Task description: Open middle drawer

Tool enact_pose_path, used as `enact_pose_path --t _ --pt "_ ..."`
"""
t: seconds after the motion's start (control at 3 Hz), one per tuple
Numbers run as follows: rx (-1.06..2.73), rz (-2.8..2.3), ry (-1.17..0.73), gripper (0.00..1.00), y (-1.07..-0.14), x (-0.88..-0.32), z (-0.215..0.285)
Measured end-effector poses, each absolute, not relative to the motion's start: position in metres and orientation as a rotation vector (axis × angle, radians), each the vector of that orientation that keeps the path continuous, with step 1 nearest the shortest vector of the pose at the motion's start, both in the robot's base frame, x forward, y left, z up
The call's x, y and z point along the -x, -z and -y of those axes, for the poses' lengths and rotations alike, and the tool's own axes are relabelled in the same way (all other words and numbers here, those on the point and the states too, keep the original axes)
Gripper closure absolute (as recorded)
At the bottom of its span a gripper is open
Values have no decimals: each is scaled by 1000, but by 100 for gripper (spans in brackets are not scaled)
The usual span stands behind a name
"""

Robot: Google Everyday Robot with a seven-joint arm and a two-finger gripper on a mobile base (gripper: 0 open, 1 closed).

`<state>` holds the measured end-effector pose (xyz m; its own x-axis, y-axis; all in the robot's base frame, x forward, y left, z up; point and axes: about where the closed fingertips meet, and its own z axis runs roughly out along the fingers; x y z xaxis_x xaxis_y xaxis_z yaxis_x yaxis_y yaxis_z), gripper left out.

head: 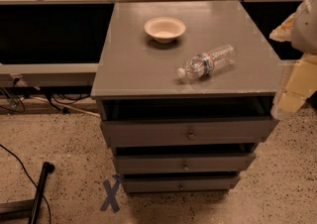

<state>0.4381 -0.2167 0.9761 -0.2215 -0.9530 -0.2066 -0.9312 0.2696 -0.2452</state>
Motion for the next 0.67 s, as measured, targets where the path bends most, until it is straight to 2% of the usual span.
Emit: enact_pose_path --t 0.67 --pt "1749 -2189 85 0 -976 -431 213"
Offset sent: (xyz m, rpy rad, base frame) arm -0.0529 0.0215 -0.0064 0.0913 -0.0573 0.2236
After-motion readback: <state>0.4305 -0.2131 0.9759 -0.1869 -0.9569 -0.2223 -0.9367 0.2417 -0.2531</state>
